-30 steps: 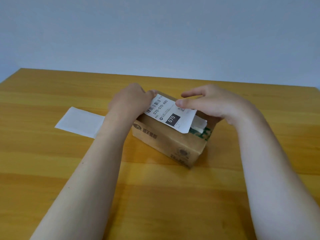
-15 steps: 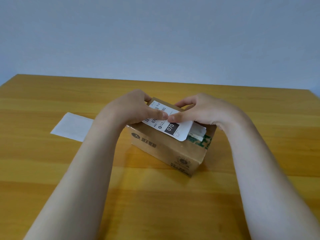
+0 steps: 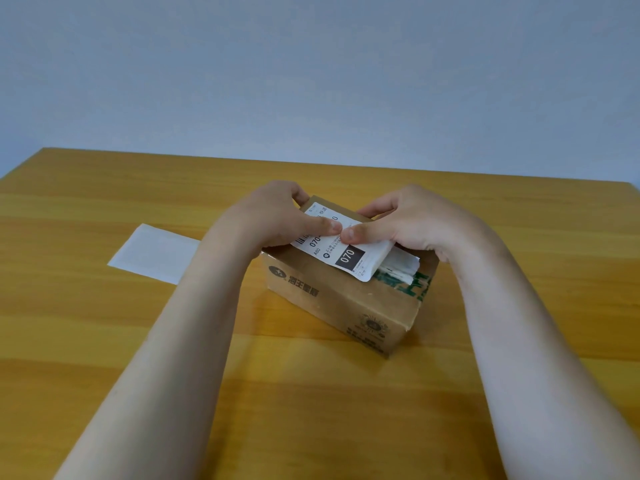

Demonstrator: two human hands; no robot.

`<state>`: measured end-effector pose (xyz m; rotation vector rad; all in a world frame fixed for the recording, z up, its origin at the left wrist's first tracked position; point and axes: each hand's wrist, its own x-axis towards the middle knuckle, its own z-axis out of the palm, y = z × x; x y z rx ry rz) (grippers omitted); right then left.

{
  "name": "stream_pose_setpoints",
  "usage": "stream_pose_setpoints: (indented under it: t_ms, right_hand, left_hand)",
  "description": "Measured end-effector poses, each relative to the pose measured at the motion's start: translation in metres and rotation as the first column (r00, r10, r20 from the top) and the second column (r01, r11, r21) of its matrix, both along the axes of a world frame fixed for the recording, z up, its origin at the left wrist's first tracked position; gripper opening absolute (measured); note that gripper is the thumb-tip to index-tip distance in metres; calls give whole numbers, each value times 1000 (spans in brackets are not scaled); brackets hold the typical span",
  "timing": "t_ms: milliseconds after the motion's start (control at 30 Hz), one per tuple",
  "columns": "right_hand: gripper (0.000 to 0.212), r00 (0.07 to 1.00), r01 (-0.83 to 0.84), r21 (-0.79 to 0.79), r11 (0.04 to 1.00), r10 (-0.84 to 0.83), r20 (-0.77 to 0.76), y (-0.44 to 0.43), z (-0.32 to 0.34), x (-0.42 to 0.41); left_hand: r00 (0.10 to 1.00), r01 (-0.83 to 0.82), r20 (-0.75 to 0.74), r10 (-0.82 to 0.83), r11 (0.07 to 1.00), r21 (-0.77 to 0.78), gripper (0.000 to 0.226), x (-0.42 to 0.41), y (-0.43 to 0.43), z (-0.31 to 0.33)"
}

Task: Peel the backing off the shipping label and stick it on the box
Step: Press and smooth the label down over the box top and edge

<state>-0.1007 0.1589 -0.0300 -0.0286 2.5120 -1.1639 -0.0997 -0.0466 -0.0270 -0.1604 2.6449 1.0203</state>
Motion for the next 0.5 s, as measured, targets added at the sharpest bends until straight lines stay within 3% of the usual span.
stream_pose_setpoints:
  t_ms: [267,500]
  right_hand:
    - [33,998,46,-15,999,-46,-33,-3,-2,0]
    - [23,999,26,-13,1000,-27,-26,-1,-2,-1]
  left_hand:
    - [998,-53,-21,53,999,-3,49,3,3,0]
    - [997,-67,-50,67,998,-12,42,0,3,-4]
